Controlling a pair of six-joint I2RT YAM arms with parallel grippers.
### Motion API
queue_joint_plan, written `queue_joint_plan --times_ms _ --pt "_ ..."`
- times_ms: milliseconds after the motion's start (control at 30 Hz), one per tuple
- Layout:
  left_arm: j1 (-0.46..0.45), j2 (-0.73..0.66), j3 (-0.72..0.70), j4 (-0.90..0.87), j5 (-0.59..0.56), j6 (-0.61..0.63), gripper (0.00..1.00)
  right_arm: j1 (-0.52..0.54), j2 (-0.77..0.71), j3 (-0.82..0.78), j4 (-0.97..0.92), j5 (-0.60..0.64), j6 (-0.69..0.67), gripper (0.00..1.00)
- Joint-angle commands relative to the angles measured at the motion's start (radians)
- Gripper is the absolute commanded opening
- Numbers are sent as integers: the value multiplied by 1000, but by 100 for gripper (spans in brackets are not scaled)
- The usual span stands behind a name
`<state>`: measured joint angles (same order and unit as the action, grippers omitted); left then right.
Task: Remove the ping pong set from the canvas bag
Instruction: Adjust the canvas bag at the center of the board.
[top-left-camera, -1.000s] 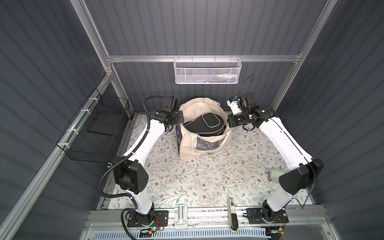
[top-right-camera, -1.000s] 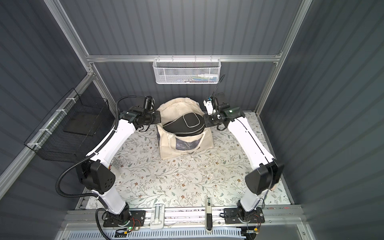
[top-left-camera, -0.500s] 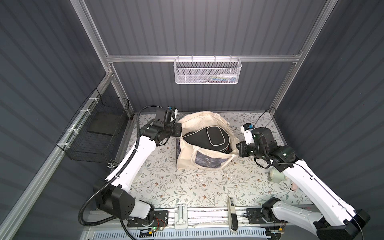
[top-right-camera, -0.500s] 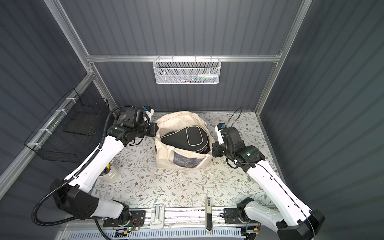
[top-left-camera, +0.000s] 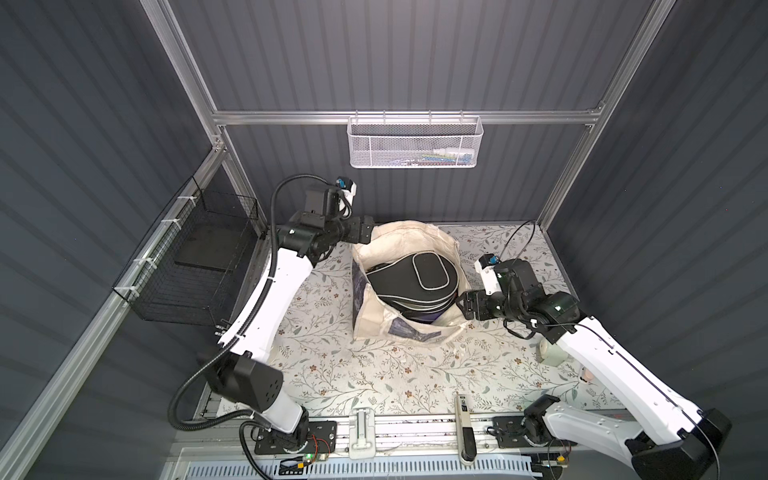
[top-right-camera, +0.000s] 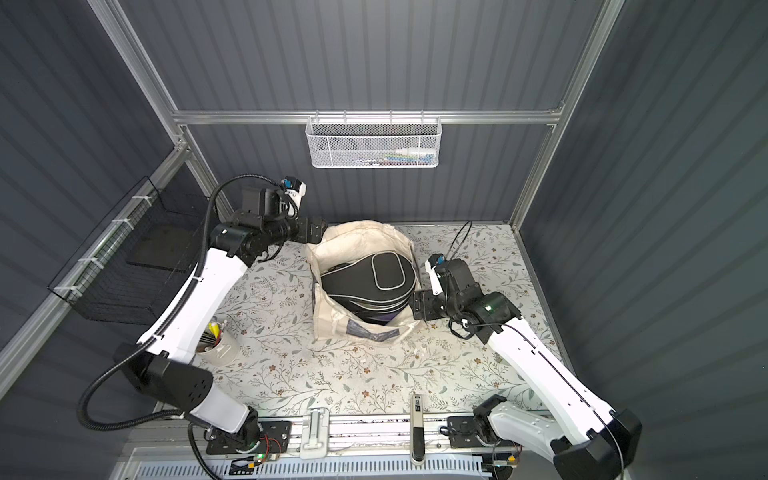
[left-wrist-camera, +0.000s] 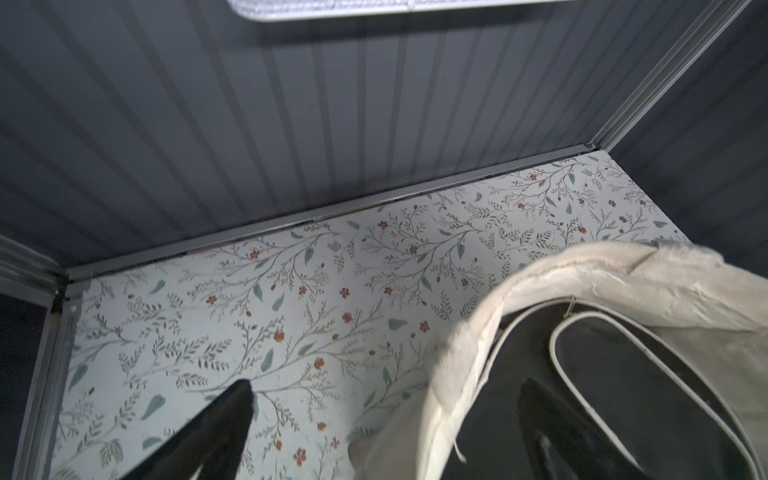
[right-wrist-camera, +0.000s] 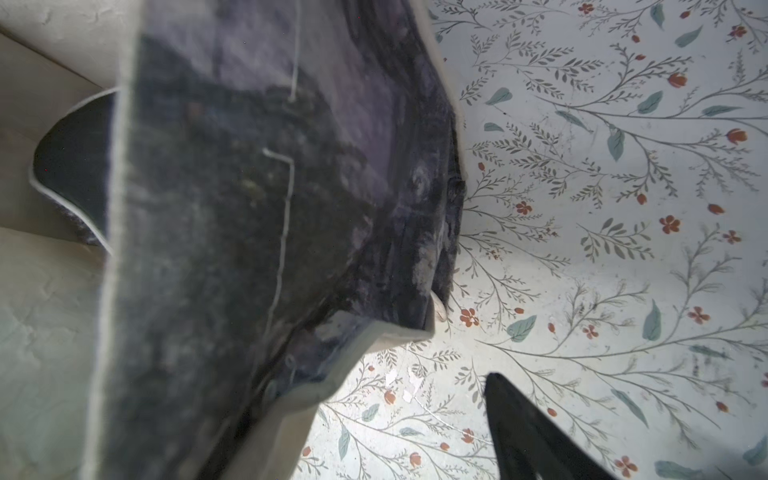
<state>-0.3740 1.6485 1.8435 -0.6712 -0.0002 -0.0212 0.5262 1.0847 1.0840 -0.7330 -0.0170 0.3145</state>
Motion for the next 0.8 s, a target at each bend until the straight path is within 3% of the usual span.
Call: queue_joint_plan --times_ms 0,100,233,300,367,433,500,633,767 --pt "1 105 44 -101 -8 75 100 3 4 32 -45 -12 5 88" --pt "0 164 58 -120 23 91 100 3 1 26 -35 -55 37 76" --pt "0 184 52 -147 58 103 97 3 9 55 -19 -87 52 35" --pt "1 166 29 -149 70 104 87 2 20 92 -23 -77 42 11" --pt "1 137 -2 -144 98 104 71 -2 27 129 -26 -68 21 0" --pt "1 106 -34 -135 137 97 44 -14 74 174 -25 -60 -8 0" --pt "1 68 -61 -130 166 82 1 -39 113 231 -25 -57 -43 0" --pt "1 -19 -111 -135 217 47 0 -129 224 364 1 -122 -120 0" --pt "0 -121 -154 -173 310 1 0 -205 415 596 -29 -185 -192 0"
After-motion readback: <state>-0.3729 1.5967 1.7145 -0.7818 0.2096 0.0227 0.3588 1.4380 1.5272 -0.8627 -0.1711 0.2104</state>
